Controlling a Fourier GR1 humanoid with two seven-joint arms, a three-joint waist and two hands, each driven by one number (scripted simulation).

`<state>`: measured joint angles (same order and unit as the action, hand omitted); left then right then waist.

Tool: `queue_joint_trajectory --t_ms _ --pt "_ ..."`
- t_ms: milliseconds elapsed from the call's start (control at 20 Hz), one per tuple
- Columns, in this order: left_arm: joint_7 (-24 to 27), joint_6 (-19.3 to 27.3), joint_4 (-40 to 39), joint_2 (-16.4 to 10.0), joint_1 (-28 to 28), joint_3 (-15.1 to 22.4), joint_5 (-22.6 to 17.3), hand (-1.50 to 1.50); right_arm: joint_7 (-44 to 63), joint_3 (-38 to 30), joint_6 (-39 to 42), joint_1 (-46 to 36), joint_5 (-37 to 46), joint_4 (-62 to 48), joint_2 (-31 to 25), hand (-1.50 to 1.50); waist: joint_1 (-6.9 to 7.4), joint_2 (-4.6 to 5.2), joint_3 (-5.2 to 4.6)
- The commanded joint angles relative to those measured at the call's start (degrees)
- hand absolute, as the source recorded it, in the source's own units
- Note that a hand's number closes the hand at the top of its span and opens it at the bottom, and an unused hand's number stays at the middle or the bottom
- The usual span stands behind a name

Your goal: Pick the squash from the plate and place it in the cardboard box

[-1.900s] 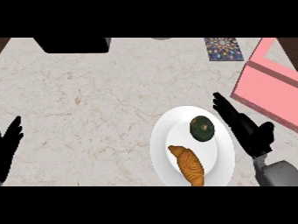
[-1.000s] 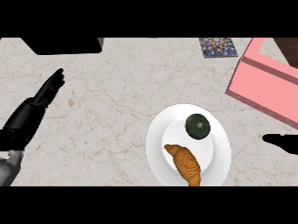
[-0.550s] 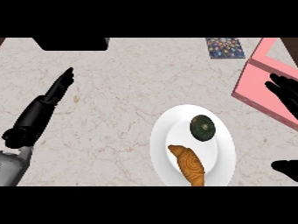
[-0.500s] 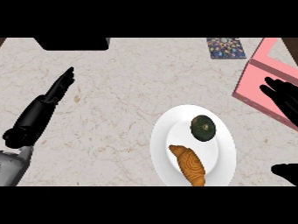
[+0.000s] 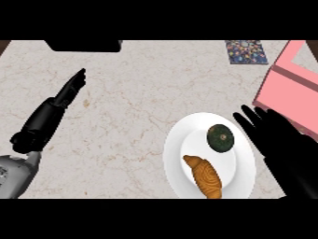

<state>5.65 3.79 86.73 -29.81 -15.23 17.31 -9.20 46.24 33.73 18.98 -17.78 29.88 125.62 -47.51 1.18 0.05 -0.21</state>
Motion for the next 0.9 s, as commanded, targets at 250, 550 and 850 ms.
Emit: queue_joint_trajectory --t_ms 250,550,850 --pt "0.0 -0.4 -0.4 2.6 0.0 -1.1 2.8 0.00 16.5 8.3 10.6 -9.7 3.6 -10.0 20.0 -1.50 -0.51 -0.07 0.14" --pt "2.8 -5.7 -2.1 -0.4 2.3 -5.8 0.5 0.00 17.2 10.9 9.3 -5.8 9.6 -13.2 23.3 -1.50 -0.93 -0.14 0.16" --pt "-0.3 -4.5 0.4 2.9 1.8 -5.0 3.6 0.00 12.1 8.5 8.9 -6.6 15.9 -18.2 24.9 -1.50 -1.00 -0.12 0.20"
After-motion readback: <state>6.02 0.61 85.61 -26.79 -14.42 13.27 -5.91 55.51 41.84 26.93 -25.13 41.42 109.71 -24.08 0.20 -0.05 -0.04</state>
